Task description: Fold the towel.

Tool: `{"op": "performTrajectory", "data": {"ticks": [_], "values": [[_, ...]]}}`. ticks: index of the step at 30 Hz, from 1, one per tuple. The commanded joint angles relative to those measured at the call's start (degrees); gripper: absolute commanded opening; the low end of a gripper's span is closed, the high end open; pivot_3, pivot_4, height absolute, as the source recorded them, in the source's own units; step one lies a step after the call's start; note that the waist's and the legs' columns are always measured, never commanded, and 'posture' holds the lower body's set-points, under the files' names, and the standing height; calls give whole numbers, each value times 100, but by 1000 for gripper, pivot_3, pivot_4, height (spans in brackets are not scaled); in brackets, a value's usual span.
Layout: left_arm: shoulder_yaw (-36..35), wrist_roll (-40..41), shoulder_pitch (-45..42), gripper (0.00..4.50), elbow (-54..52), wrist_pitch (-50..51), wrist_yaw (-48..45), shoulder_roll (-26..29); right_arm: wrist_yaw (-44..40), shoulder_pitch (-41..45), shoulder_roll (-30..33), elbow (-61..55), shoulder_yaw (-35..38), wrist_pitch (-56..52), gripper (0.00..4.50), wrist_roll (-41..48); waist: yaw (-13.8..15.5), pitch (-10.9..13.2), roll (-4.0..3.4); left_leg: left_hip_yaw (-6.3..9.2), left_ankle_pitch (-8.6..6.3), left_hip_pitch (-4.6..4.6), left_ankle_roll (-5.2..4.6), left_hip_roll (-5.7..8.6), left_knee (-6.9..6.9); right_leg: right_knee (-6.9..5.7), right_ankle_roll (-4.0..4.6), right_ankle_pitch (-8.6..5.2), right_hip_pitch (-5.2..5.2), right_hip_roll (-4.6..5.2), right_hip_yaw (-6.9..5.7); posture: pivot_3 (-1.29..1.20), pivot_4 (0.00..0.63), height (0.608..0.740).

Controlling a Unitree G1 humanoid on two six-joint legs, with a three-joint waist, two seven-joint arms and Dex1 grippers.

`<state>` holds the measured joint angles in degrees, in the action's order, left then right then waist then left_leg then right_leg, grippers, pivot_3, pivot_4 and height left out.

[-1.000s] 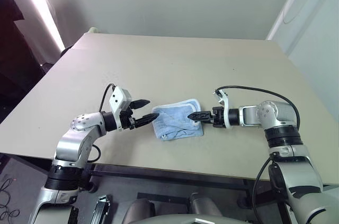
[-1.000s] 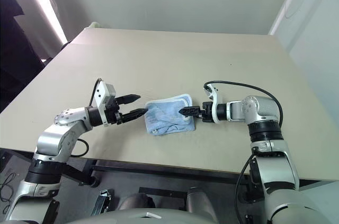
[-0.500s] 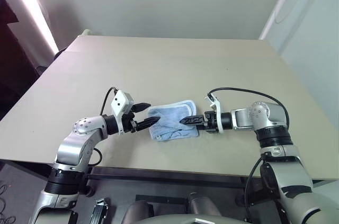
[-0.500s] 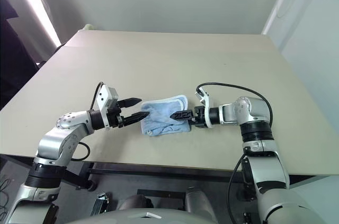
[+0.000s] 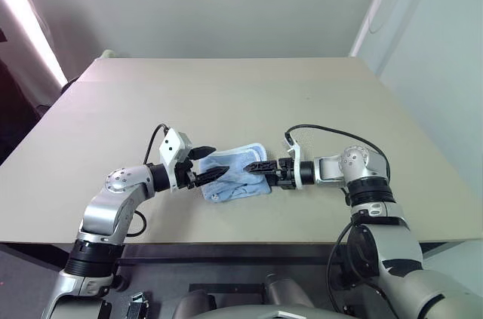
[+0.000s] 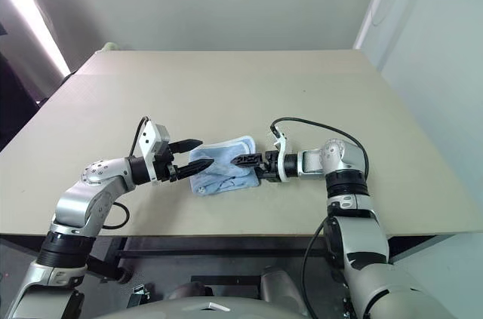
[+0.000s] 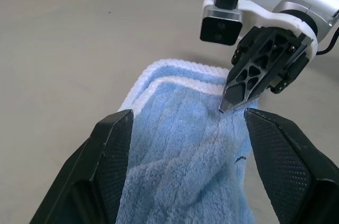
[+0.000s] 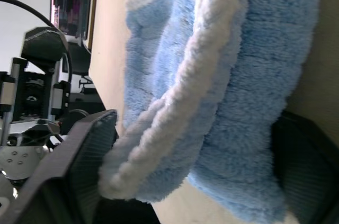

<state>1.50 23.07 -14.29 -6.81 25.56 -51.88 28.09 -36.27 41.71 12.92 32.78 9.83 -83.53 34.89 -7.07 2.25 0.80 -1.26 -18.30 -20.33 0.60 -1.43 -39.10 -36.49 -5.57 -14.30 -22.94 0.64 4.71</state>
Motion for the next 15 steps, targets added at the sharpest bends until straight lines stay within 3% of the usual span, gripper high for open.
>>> {"op": "performTrajectory", "data": {"ticks": [1, 6, 10, 15], "values": [[-81, 9, -145, 3580, -65, -113, 12, 71, 60, -137, -175, 79, -289, -234, 3215, -70, -4, 0, 0, 0, 0, -3, 0, -2, 5, 0, 4, -2, -5, -1, 0, 0, 0, 716], [-103, 8, -155, 3580, -42, -128, 3, 109, 58, -104, -271, -16, -259, -252, 1296, -44, -8, 3, -4, -3, -1, -17, -1, -5, 17, -4, 12, -6, -28, -2, 1, 0, 0, 716], [-113, 17, -167, 3580, -35, -119, -3, 152, 82, -58, -261, -40, -92, -219, 25, -28, -7, 1, -1, -3, -1, -11, -1, -8, 15, -5, 13, -6, -22, -2, 1, 0, 0, 716], [-182, 70, -215, 3580, 11, -76, -13, 199, 162, 46, -159, -221, 395, -396, 8, 114, 4, 4, -6, -3, 0, -9, 0, -7, 7, -15, 17, -3, -23, -2, 1, 0, 0, 716]]}}
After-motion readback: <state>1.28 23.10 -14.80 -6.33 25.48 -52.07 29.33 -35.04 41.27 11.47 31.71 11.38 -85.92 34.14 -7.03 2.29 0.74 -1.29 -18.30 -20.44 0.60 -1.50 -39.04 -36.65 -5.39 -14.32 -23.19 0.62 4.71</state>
